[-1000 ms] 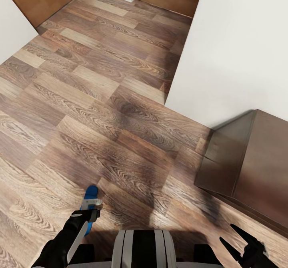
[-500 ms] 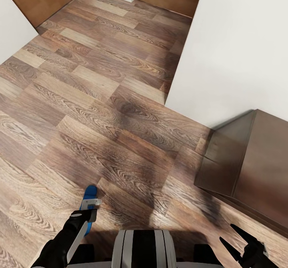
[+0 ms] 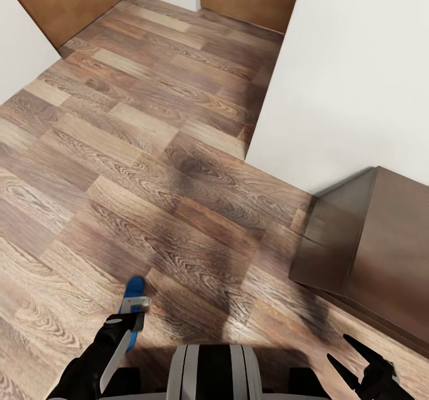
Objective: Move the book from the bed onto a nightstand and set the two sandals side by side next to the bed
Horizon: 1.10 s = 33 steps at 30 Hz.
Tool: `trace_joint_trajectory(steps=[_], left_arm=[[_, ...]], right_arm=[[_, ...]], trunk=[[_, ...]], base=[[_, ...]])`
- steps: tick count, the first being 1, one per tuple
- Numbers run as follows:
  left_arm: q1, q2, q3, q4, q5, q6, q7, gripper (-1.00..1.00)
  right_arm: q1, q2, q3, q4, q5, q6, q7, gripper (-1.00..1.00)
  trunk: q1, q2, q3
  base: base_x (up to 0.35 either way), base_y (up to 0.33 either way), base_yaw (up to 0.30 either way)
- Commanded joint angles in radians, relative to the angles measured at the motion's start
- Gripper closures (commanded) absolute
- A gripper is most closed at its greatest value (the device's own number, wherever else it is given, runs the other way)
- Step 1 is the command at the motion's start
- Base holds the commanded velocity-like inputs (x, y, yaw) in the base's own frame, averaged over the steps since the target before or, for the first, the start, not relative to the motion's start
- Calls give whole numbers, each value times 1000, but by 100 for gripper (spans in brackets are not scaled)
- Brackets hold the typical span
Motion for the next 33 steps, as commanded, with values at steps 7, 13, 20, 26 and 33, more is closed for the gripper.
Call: trace_joint_trajectory(steps=[7,13,20,26,33], left_arm=[[0,1,-5,-1,11,3,10,100],[0,1,-5,-1,11,4,10,100],[0,0,-7,-1,11,5,10,100],[0,0,-8,-1,11,5,10,100],[0,-2,-9,-1,11,5,10,100]], right_arm=[[0,0,-1,0,-2,5,1,-100],[0,0,0,0,-2,5,1,-100],[0,0,0,0,-2,5,1,-100],[0,0,0,0,-2,5,1,-100],[0,0,0,-2,-2,5,1,-100]], trunk=[[-3,1,27],[-6,3,50],[-9,5,77],[-12,6,100],[-15,8,127]], base=[[0,0,0],[0,0,0],[0,0,0],[0,0,0],[0,0,0]])
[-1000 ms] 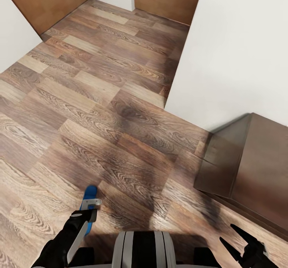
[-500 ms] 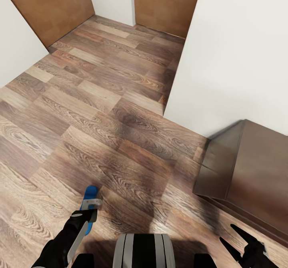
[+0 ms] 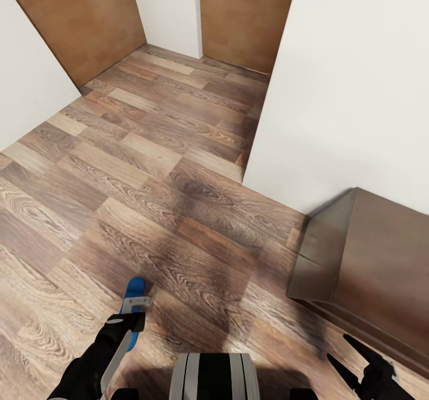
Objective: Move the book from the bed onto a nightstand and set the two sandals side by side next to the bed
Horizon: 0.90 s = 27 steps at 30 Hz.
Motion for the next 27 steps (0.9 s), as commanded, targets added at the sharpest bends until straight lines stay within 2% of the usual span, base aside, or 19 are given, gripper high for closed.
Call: trace_joint_trajectory(steps=[1,27], left_arm=[[0,1,-5,-1,11,3,10,100],[0,0,-7,-3,9,3,8,100]], right_arm=[[0,0,0,0,-2,5,1,-100],[-1,-1,-2,1,-2,5,-3,-100]], trunk=[[-1,0,3],[-12,6,104]], base=[[0,0,0],[0,0,0]])
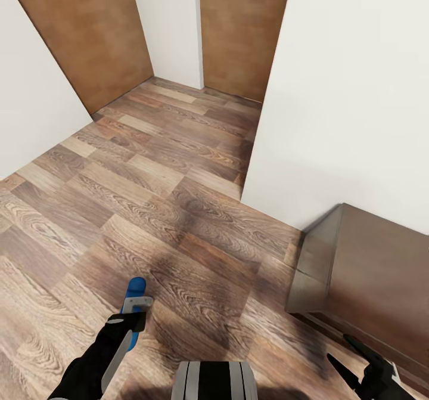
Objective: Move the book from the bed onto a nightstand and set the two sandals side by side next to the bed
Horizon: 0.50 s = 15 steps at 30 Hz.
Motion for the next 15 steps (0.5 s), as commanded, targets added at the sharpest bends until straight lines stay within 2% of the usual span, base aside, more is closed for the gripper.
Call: trace_joint_trajectory(steps=[1,12,14,15], left_arm=[[0,1,-5,-1,11,3,9,100],[0,3,-1,-4,22,8,-3,100],[0,4,1,-5,39,9,-37,100],[0,6,2,-5,56,9,-75,100]], right_arm=[[0,0,0,0,-2,5,1,-100],[0,0,0,0,-2,5,0,-100],[0,0,0,0,-2,5,0,-100],[0,0,0,0,-2,5,0,-100]], trunk=[[-1,0,3],[-6,3,46],[-6,3,54],[-7,3,58]], base=[[0,0,0],[0,0,0],[0,0,0],[0,0,0]])
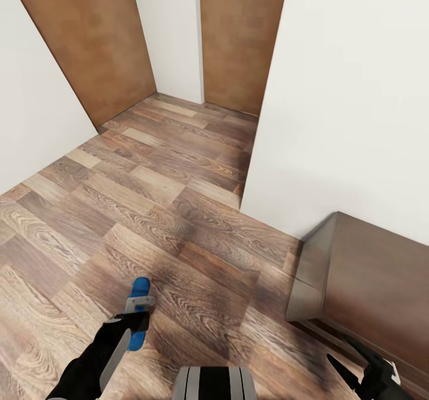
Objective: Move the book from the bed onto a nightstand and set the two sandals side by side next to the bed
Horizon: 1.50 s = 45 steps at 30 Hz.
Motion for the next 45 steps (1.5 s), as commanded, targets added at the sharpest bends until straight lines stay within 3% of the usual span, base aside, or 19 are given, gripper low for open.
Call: trace_joint_trajectory(steps=[1,4,5,8,10,13,14,15,18,22,27,34,45], left_arm=[[0,3,-3,-2,30,5,-46,100],[0,24,-2,-2,96,7,-283,100],[0,30,-2,-2,101,8,-319,100],[0,80,11,-1,126,8,-505,100],[0,101,45,1,130,7,-551,100],[8,142,181,3,134,4,-579,100],[12,160,256,10,135,3,-591,100],[14,166,293,29,135,0,-603,100],[17,175,344,145,131,-43,-658,100],[18,172,359,254,129,-115,-779,100],[18,169,359,313,126,-142,-807,100],[18,132,359,323,124,-177,-811,100],[18,127,358,323,123,-182,-811,100]], right_arm=[[0,0,0,0,-1,4,1,-100],[0,0,0,0,-1,4,1,-100],[0,0,0,0,-1,4,1,-100],[0,0,1,0,-1,4,1,-100],[0,0,1,0,-1,3,1,-100],[0,0,1,0,-1,3,1,-100],[0,0,1,0,-1,3,1,-100],[0,0,1,0,0,3,2,-100],[0,0,0,1,1,3,2,-100],[0,0,-1,2,5,2,1,-100],[0,0,0,2,6,2,2,-100],[0,1,1,2,8,2,-1,-100],[-1,1,13,-8,43,0,7,-100]], trunk=[[-1,0,3],[-2,1,15],[-2,1,19],[-4,2,30],[-5,2,38],[-6,3,50],[-6,3,54],[-7,3,57],[-8,4,69],[-10,5,85],[-12,6,104],[-15,8,131],[-20,10,173]], base=[[0,0,0],[0,0,0],[0,0,0],[0,0,0],[0,0,0],[0,0,0],[0,0,0],[0,0,0],[0,0,0],[0,0,0],[0,0,0],[0,0,0],[0,0,0]])
